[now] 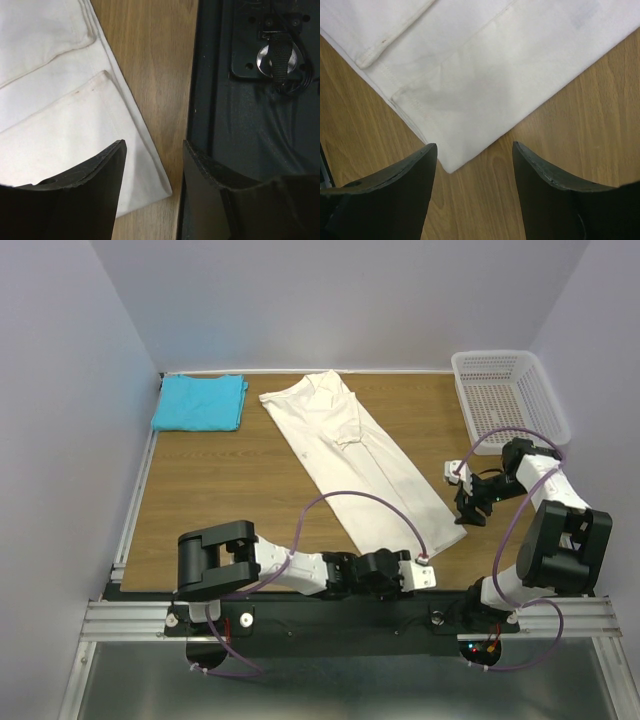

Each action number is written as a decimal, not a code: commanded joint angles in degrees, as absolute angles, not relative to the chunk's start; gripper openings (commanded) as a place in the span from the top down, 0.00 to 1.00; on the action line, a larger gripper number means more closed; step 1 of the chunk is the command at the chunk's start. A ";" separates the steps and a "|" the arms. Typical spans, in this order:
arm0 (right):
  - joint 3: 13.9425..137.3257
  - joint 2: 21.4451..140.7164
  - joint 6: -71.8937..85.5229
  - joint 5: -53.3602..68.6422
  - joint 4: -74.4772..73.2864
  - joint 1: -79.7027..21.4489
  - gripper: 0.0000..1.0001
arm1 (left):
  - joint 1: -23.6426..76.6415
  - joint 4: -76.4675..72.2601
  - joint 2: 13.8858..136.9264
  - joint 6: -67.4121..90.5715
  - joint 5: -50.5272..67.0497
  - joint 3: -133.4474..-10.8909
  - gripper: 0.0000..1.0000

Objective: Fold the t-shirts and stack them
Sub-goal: Fold the tshirt

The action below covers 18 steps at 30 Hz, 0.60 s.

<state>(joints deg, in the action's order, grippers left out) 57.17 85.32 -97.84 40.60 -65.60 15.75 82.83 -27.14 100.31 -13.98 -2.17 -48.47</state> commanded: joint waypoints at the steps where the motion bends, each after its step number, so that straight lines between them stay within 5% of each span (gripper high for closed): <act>1: 58.36 85.60 -97.56 42.63 -66.97 17.05 0.33 | 82.44 -26.72 101.77 -10.11 -1.76 -52.73 0.40; 18: 57.13 85.25 -98.44 43.77 -67.85 20.92 0.34 | 78.66 -15.65 109.95 -6.59 -4.75 -59.24 0.51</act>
